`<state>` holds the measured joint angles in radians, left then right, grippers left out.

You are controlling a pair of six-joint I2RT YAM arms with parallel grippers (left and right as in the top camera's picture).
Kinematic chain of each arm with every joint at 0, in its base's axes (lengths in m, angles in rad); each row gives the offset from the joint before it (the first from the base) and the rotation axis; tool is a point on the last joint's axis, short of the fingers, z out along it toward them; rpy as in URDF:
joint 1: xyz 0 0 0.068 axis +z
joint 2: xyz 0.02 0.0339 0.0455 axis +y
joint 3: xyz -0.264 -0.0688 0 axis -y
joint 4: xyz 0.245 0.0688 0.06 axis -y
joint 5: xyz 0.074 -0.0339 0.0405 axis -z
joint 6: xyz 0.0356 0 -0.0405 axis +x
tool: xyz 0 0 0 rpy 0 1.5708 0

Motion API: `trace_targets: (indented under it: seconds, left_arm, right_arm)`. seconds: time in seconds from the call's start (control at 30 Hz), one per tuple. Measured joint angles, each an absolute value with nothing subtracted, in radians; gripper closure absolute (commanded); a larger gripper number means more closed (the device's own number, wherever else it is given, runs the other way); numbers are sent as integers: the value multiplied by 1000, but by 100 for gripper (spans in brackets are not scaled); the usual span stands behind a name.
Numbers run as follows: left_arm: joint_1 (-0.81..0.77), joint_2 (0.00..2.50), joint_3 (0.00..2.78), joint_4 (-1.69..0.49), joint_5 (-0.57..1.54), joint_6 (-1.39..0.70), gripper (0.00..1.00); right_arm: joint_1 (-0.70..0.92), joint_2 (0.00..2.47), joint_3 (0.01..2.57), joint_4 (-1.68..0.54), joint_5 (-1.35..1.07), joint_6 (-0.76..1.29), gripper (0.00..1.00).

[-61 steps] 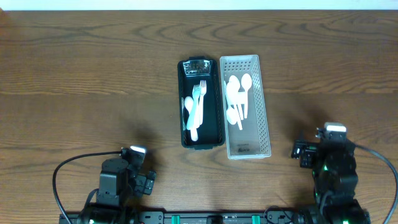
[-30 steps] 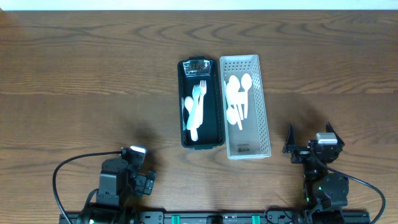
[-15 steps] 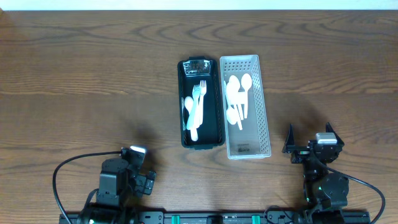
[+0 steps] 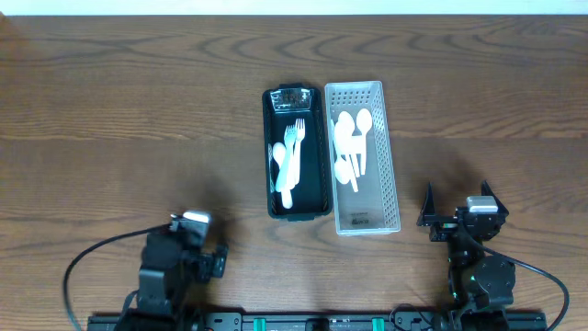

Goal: Pack container

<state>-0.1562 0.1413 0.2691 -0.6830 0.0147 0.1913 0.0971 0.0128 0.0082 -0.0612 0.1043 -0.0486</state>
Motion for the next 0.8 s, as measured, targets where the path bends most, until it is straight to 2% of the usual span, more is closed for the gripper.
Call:
trace_targets:
  seconds: [0.17,0.37,0.8]
  left_arm:
    - [-151,61,240,-332,10,245,2]
    - [-110,30,70,52,-4,274,2]
    - [-60,10,23,-31,-3,255,2]
  right_arm:
    - [97,12,8,-62,104,-49,1]
    - [97,12,8,-62,104,-49,1]
    - [97,12,8,-62,104,-49,1]
